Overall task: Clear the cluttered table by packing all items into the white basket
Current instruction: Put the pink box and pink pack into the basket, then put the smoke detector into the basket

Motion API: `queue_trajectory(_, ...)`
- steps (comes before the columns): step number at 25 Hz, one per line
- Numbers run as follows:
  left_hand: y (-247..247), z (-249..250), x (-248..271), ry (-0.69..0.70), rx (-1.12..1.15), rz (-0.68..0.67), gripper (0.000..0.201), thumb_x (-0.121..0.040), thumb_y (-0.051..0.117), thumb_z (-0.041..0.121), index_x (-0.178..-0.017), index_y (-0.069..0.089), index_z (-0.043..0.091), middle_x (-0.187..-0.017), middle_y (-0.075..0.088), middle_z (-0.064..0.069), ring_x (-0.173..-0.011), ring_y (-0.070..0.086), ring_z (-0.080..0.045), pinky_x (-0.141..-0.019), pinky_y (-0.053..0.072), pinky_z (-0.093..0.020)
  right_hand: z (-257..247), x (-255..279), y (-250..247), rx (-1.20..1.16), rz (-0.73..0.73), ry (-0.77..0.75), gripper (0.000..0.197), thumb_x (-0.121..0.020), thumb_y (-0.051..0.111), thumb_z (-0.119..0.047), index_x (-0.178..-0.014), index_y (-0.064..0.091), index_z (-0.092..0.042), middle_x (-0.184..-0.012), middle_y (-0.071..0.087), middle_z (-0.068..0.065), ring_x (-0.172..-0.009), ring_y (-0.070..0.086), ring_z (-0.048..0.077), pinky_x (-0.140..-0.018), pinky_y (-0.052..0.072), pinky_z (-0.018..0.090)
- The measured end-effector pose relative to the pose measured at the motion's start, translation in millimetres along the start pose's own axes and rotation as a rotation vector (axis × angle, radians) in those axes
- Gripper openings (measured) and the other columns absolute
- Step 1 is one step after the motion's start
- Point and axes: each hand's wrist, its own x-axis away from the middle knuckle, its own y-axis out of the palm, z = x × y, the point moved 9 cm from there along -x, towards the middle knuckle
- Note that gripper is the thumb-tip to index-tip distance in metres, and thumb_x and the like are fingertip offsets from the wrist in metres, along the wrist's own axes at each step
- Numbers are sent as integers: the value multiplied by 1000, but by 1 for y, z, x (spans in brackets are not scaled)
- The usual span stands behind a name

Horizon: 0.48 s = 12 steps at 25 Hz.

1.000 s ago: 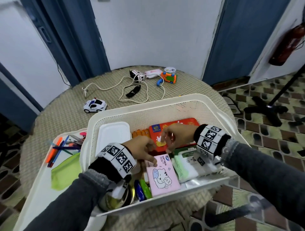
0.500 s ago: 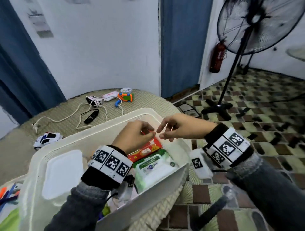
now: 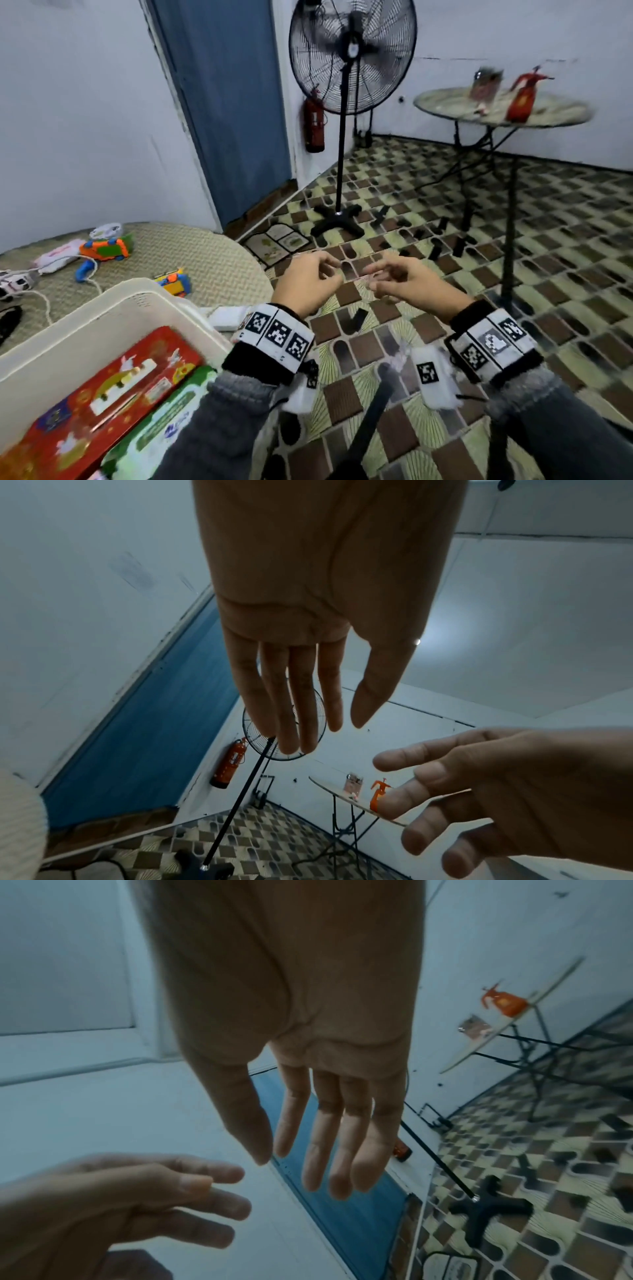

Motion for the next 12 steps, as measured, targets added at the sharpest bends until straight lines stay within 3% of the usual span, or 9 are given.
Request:
queue_trajectory(4, 44, -2, -60, -20, 24, -58, 13, -85, 63, 23, -98, 65, 23, -82, 63, 9, -85, 62, -14, -84, 53, -36, 43, -27, -40, -54, 65, 116, 28, -87, 64, -3, -115, 62, -5, -93, 68, 21, -67, 60, 9, -49, 43, 12)
queue_trajectory(7, 72, -15, -112, -58, 109, -71, 17, -84, 65, 21, -102, 67, 20, -81, 62, 9, -85, 61, -12, -83, 50, -30, 75, -72, -66, -59, 98, 190, 29, -86, 65, -4, -115, 62, -9, -99, 66, 24, -71, 58, 12, -52, 44, 17)
queue_trajectory(10, 88, -35, -163, -89, 178, -58, 19, -84, 66, 17, -102, 68, 18, -84, 64, 5, -83, 61, -9, -79, 47, -22, 96, -127, -82, -83, 97, 229, 25, -86, 64, -3, -108, 62, -14, -95, 65, 18, -75, 57, 15, -62, 44, 25)
queue_trajectory(12, 95, -52, -202, -112, 221, -64, 19, -84, 67, 13, -103, 67, 15, -86, 65, 2, -85, 61, -10, -82, 49, -24, 105, -172, -89, -76, 87, 241, 28, -86, 64, -2, -112, 61, -12, -87, 63, 9, -74, 56, 14, -64, 44, 26)
